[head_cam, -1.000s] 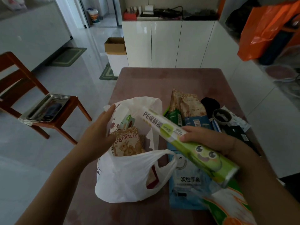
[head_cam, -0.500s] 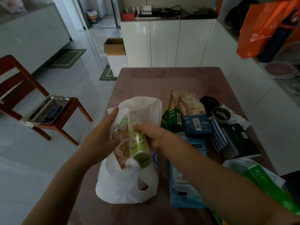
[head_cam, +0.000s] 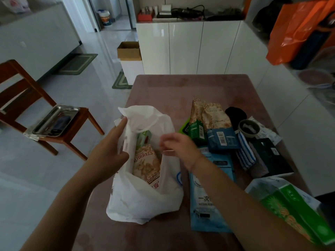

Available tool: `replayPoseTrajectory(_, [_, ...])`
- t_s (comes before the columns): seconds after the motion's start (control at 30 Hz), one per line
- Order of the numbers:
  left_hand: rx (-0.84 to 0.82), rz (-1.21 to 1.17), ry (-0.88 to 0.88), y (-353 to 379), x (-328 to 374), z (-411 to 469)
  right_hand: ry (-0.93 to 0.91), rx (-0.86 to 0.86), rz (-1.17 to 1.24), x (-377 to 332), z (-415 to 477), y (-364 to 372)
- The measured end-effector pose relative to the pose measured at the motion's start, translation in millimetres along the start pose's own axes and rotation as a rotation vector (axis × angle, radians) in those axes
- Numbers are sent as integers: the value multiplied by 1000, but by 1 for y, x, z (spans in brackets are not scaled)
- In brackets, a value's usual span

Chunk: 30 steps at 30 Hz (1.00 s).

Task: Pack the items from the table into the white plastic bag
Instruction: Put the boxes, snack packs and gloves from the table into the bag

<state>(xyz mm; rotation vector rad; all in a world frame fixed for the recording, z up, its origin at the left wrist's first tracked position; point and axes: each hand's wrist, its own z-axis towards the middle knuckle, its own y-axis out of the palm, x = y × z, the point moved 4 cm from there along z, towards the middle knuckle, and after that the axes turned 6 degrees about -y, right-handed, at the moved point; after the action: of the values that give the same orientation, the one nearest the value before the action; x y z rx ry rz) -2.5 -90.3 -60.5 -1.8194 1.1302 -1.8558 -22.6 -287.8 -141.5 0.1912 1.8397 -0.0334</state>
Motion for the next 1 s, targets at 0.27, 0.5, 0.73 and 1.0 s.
replayPoseTrajectory(0.27, [1,43,-29,10,-10,6,545,583,-669,128,-61,-162])
replayPoseTrajectory(0.5, [-41,57,-40,21,-10,12,560,559,-749,155,-61,-146])
replayPoseTrajectory(0.73, [-33,51,-54,21,-10,12,489,405,-235,163,-55,-143])
replayPoseTrajectory(1.0, [-7,74,-74,17,-13,12,590,157,-239,154,-70,-137])
